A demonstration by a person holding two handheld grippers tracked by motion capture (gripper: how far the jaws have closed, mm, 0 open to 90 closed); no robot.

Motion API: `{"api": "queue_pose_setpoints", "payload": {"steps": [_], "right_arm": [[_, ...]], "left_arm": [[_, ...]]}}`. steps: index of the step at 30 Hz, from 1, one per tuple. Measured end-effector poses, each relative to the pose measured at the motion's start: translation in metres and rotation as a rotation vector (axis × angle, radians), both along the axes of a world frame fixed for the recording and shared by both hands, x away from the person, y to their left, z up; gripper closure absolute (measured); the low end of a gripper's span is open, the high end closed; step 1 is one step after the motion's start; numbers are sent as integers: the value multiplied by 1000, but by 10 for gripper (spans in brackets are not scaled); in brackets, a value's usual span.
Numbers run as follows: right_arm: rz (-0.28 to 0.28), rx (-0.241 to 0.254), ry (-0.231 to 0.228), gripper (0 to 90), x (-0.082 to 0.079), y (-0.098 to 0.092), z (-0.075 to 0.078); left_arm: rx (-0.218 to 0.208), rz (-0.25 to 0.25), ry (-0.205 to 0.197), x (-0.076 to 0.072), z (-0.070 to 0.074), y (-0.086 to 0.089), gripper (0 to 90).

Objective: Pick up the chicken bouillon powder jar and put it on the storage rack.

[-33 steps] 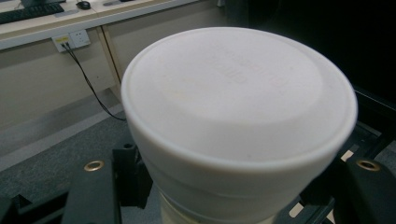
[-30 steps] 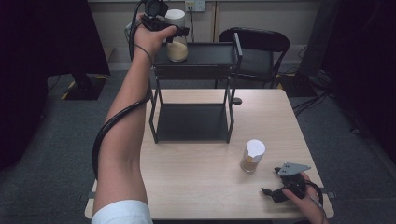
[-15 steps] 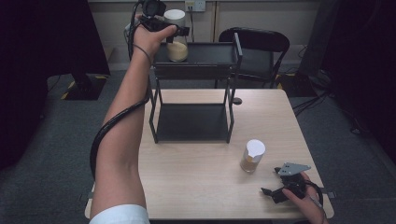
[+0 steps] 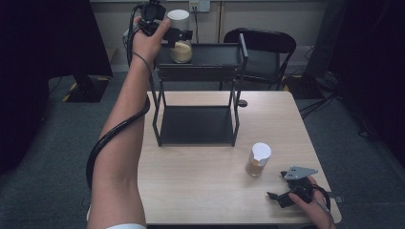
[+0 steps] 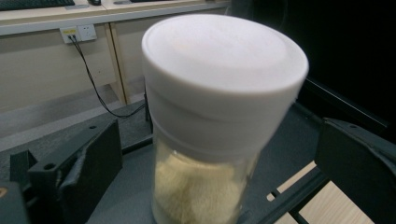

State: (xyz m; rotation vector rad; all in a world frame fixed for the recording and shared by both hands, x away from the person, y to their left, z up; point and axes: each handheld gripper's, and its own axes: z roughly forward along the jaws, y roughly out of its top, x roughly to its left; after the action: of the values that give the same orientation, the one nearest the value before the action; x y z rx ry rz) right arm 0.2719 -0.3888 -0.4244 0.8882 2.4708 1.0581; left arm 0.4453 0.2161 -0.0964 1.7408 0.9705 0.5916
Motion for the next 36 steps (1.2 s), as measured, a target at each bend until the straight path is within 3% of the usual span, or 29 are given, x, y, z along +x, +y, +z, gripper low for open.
{"api": "queue_pose_setpoints", "payload": {"steps": [15, 36], "right_arm": [[-1, 0, 0, 0, 0, 0, 0], [-1, 0, 1, 0, 0, 0, 0]], "left_arm": [[-25, -7, 8, -22, -14, 6, 8], [-32, -44, 21, -35, -41, 7, 11]]}}
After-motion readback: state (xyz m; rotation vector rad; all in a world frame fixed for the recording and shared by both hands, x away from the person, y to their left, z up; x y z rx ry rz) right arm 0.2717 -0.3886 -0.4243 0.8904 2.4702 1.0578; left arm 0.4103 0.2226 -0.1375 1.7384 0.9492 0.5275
